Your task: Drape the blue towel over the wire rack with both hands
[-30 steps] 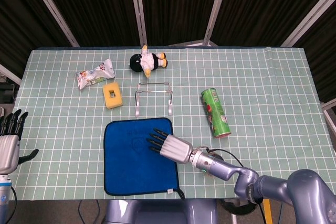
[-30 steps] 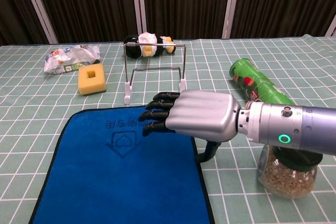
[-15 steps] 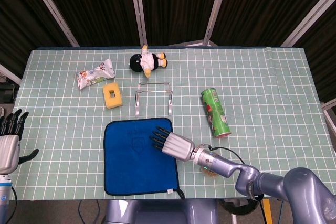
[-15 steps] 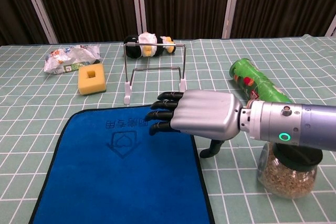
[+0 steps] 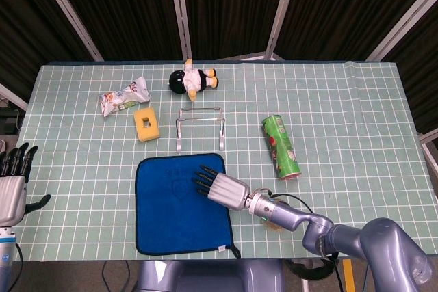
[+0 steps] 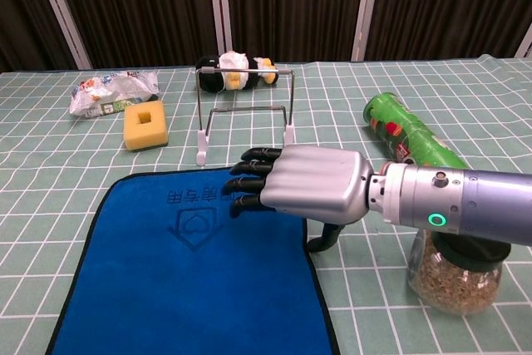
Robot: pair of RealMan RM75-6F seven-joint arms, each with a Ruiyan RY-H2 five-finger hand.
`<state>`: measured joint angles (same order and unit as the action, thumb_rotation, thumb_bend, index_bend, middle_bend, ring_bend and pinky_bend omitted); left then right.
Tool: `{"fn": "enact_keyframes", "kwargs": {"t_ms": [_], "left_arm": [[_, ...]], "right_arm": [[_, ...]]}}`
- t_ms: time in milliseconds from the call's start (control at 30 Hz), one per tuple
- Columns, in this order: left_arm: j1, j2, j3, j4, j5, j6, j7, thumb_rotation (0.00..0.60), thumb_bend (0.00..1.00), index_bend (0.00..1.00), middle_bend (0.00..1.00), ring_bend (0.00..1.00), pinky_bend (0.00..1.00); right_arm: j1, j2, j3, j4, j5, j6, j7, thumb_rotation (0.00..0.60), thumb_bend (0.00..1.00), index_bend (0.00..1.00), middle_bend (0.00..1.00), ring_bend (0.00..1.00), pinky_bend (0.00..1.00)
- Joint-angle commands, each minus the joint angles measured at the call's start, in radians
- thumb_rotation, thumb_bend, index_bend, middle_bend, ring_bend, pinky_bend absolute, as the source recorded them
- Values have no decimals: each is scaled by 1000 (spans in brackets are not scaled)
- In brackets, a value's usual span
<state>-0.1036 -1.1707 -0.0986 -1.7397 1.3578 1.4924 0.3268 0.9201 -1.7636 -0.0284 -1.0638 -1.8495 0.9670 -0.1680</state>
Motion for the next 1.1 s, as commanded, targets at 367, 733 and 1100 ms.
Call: {"fn": "enact_keyframes", "kwargs": {"t_ms": [367,733,1100], "left_arm": [[-1,3,2,-1,-1,1,-3,600,0,0,0,0,0],[-7,-2,6,2,-2,-9,3,600,0,0,0,0,0],[-113,-19,30,67,126,-135,-12,600,51,38,0,0,0]], "right_arm": [[11,-30,-13,39,5,38,31,600,127,254,103,0,0],[13,-45,-23,58,10,60,58,600,338,513,120,0,0],[13,-63,-31,66,15,73,81,600,400,738,132,0,0]]}}
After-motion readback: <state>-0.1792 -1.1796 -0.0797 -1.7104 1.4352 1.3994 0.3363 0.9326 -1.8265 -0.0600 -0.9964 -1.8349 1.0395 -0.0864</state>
